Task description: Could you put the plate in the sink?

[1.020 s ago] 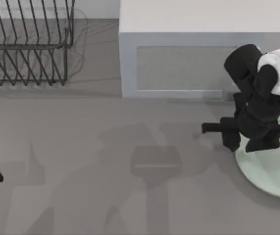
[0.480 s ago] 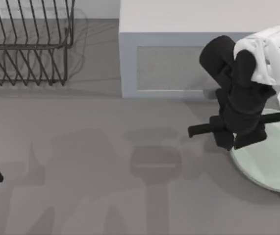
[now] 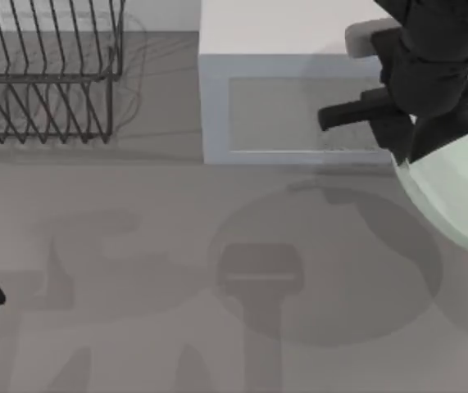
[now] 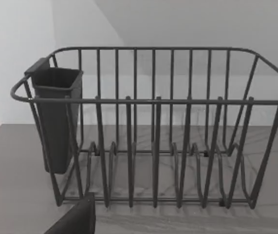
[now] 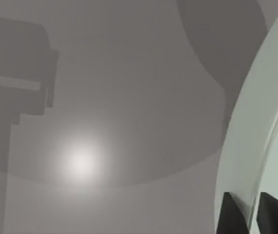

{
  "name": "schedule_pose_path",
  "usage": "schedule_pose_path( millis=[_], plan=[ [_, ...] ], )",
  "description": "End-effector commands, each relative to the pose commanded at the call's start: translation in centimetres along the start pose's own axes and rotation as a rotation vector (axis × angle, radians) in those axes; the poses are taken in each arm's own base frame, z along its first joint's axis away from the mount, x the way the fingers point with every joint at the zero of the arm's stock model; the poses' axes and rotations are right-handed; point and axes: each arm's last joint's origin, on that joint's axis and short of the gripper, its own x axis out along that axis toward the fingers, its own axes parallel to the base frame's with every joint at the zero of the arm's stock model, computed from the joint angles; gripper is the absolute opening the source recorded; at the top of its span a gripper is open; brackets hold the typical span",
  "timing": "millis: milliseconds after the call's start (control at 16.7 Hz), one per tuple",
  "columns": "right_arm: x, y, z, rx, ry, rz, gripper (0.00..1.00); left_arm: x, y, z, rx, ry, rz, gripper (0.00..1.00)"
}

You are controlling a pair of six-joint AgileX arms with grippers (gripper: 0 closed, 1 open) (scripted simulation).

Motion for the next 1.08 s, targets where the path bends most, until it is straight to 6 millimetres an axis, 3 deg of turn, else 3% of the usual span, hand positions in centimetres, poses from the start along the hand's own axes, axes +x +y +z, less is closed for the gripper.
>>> schedule_pose_path(
  millis=[180,420,840,1080],
  plan=[
    [-4.2,-2.6,0.2,0.083,0.002,0.044,0.00,0.0,0.0,0.0,0.000,0.000,0.000,1.00],
    [-6.7,-5.4,0.3,0.185,-0.012,0.102,0.00,0.0,0.0,0.0,0.000,0.000,0.000,1.00],
    [-6.8,-5.8,0.5,0.196,-0.024,0.105,0.00,0.0,0.0,0.0,0.000,0.000,0.000,1.00],
    [-5.7,-9.5,3.7,0.264,-0.072,0.076,0.00,0.0,0.0,0.0,0.000,0.000,0.000,1.00]
  ],
)
